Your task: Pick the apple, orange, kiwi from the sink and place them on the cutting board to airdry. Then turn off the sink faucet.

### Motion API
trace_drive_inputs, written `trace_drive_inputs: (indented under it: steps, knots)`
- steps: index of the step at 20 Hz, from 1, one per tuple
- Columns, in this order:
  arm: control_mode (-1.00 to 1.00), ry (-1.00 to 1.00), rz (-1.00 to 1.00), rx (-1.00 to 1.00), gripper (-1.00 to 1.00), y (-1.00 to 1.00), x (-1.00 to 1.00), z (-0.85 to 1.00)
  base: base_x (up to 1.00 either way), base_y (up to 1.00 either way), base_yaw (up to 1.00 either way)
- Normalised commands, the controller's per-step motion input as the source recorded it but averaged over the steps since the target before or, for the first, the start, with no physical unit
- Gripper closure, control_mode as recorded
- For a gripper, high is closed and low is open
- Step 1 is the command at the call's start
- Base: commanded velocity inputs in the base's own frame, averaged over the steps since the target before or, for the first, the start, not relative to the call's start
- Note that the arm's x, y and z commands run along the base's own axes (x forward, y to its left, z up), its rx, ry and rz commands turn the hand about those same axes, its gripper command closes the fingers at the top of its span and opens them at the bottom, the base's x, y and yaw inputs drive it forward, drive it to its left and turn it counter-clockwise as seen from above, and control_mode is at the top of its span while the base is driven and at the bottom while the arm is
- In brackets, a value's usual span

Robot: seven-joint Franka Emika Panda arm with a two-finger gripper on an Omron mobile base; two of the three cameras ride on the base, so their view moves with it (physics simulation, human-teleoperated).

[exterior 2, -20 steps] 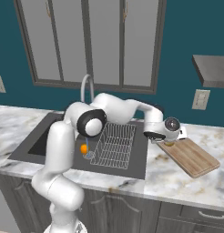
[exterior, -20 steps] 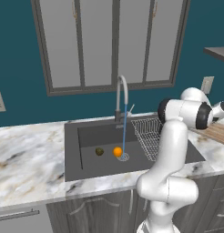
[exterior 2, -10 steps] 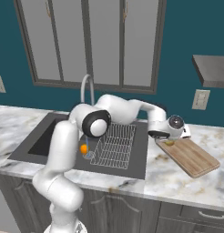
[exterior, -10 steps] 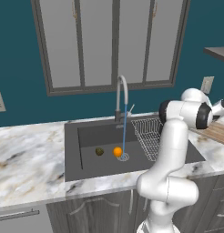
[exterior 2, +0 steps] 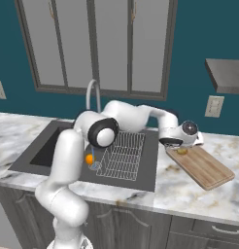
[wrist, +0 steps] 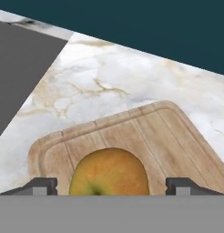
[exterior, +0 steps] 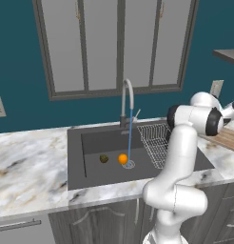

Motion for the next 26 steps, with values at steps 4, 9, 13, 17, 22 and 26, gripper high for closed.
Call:
trace_drive_inputs:
  steps: [4, 9, 13, 17, 22, 26]
  knots:
    - [-1.0, -0.01, 0.05, 0.0, -1.0, 0.25, -0.05, 0.24, 0.0, 0.0, 0.0]
    - [-1.0, -0.08, 0.06, 0.0, -1.0, 0.34, -0.21, 0.5, 0.0, 0.0, 0.0]
    - [-1.0, -0.12, 0.08, -0.03, -1.0, 0.39, -0.37, 0.59, 0.0, 0.0, 0.0]
    - [-1.0, -0.06, 0.08, -0.05, -1.0, 0.16, -0.45, 0.75, 0.0, 0.0, 0.0]
    - [-1.0, 0.01, 0.1, -0.02, -1.0, 0.0, -0.5, 0.88, 0.0, 0.0, 0.0]
    - [-1.0, 0.1, 0.01, 0.05, -1.0, 0.0, -0.5, 0.86, 0.0, 0.0, 0.0]
